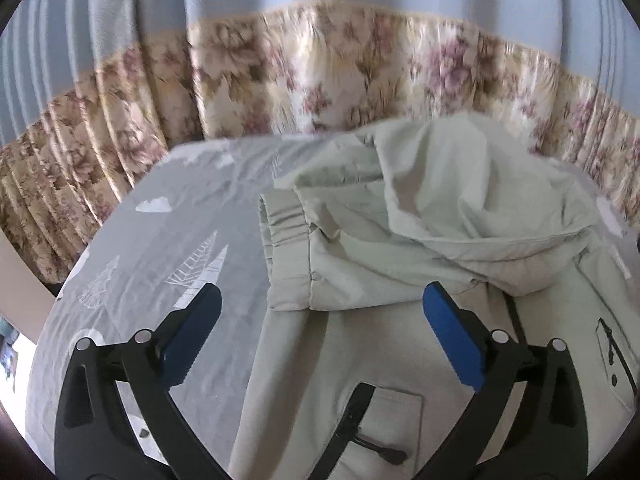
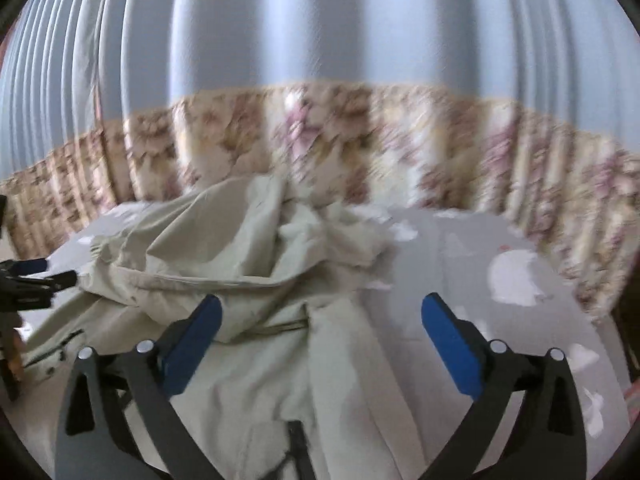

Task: Fold large clothes

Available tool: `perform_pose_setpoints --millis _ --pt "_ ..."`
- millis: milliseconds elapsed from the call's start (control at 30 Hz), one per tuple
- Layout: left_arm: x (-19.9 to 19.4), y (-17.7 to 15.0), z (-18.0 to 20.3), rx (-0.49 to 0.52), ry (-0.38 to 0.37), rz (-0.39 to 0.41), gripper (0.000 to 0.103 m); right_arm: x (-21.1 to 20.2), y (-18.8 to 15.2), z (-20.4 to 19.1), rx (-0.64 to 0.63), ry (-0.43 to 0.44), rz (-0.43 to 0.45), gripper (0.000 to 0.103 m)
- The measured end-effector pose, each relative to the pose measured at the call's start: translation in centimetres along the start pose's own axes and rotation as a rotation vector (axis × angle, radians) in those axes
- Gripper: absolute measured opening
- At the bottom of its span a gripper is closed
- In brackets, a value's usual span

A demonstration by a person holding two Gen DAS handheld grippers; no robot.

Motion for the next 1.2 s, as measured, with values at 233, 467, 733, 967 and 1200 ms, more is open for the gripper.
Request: perform_pose_setpoints --millis 233,467,733,967,1200 --pt "-2.8 -1.9 0.2 -0.059 0.044 0.14 0.1 -3.9 -2.7 -2.5 -0.12 -0.153 0.18 0.101" --pt "-2.0 -3.3 -0.1 -0.089 -0.025 0.029 0.1 -3.0 -2.6 -0.5 -0.006 -0.04 0.039 0.101" --pt "-5.1 -5.4 1.0 0.01 0.092 -0.048 0.1 -0.9 -4.8 1.3 0.153 0.082 -0.223 0.101" --pt "-6.1 -7.9 -0.5 -0.053 0.021 -0.12 0.1 -4.0 -5.0 1.0 0.057 -0.05 -0.135 0.101" --pt "-8.3 -10.4 -1.2 -0.042 0.05 -0.092 0.1 -8.5 -6.4 4.1 0.114 -0.129 -0.113 0.101"
Point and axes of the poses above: each gripper's, at about its wrist camera, not at the fingertips, and x roughly the way its jaws point, z to its right, y to its top, the point moved 2 cm from there along x, roughly the way its jaws point, and after that the axes turned 12 degrees about x, right-handed, at the moved point
